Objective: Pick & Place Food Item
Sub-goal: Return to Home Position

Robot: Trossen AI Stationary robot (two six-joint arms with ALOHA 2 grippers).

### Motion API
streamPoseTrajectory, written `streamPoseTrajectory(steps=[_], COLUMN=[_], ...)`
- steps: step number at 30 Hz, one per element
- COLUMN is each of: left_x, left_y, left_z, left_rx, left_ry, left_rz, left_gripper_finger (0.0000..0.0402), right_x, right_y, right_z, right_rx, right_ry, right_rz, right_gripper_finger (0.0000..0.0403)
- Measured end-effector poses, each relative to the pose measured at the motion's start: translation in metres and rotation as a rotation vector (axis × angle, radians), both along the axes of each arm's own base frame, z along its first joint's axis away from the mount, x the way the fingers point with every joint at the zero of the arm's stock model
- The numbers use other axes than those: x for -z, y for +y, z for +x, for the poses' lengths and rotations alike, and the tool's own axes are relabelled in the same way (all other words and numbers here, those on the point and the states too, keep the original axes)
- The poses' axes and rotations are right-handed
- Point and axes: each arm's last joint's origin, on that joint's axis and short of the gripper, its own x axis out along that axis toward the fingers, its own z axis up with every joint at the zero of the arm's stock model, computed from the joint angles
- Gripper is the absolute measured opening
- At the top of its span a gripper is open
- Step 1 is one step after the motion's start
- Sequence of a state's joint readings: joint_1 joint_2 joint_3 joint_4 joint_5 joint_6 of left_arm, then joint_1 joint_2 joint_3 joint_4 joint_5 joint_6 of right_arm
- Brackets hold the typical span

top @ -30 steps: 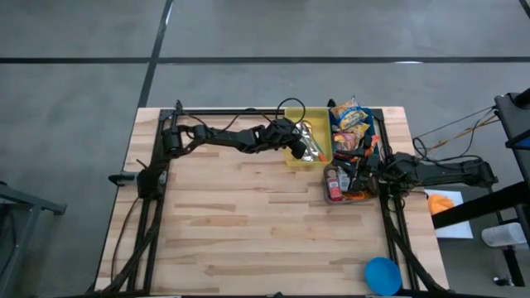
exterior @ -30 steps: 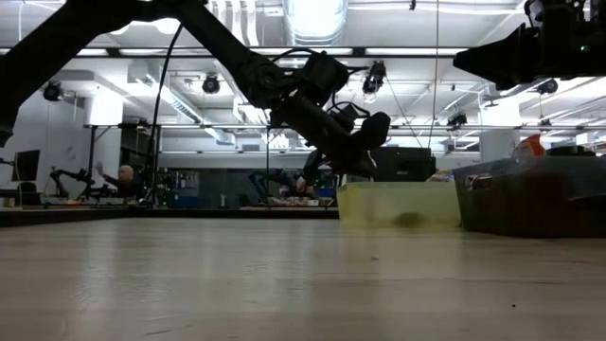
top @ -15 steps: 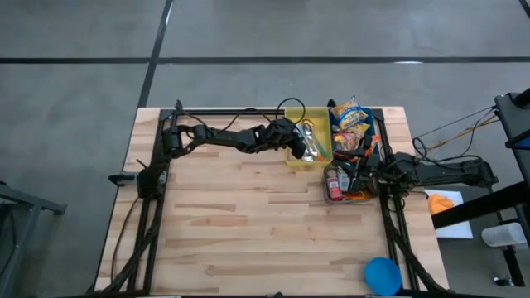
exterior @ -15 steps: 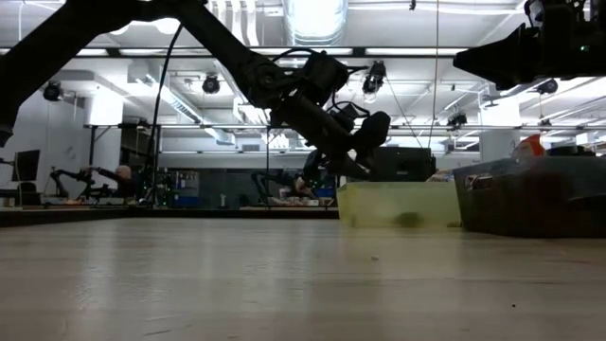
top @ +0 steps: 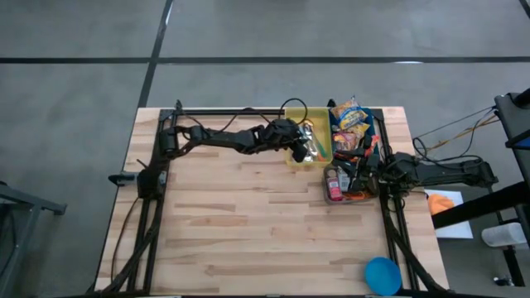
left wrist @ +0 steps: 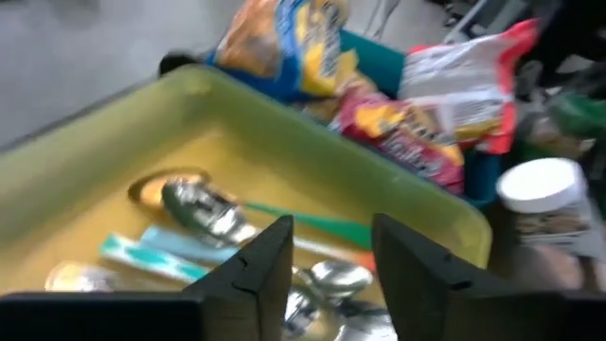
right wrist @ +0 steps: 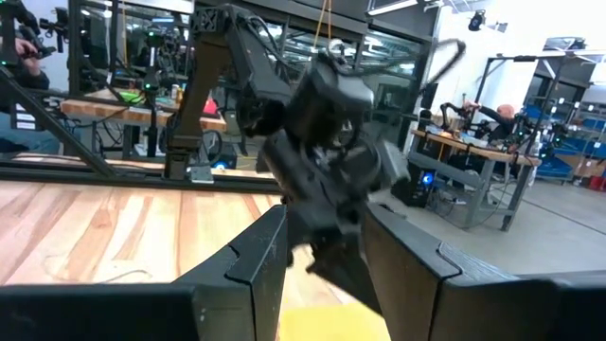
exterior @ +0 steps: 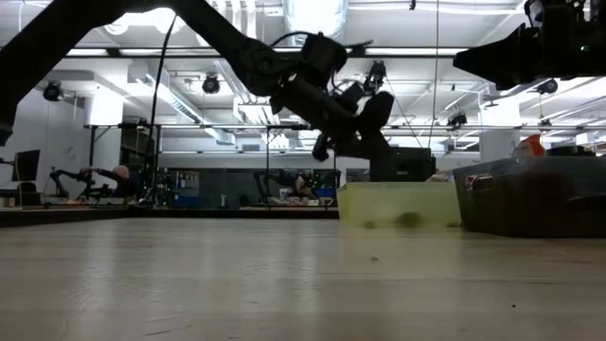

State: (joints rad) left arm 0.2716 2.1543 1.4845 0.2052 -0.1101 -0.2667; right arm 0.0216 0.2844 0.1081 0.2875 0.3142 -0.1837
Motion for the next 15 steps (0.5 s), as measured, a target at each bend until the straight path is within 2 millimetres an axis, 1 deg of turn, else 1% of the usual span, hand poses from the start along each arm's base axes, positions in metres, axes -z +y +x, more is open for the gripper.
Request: streamPoseTrajectory(steps=[2,8,9,10,15], left_x=[-0.008,-0.031,-0.035,-0.039,-0.055], left_y=[-0.005,-0.024,-0.028,-0.031,-0.056], left_z=[0.0,-0.006,-0.008,-0.011,-0.032], left_rx=[0.024,0.066,0.072,0.08,0.15], left_ry=[-0.01,-0.047,-0.057,-0.06,-0.072], left_rz=[0.024,0.041,0.044,0.049,0.14], left_gripper_finger=[0.0124,0.0023,0.0012,0.0007,0.0007], right_x=[0.0,0.0,0.0,0.0,0.0], right_y=[0.0,0.0,0.0,0.0,0.0], right_z=[0.0,0.0,0.0,0.0,0.0], right_rx=[0.001,0.0,0.002,0.001,0.001], right_ry=[0.0,0.0,-0.001,0.0,0.0], right_rz=[0.0,0.0,0.0,0.0,0.0], right_gripper_finger=[0.0137,0.0137,0.0137,0.0137,0.0137])
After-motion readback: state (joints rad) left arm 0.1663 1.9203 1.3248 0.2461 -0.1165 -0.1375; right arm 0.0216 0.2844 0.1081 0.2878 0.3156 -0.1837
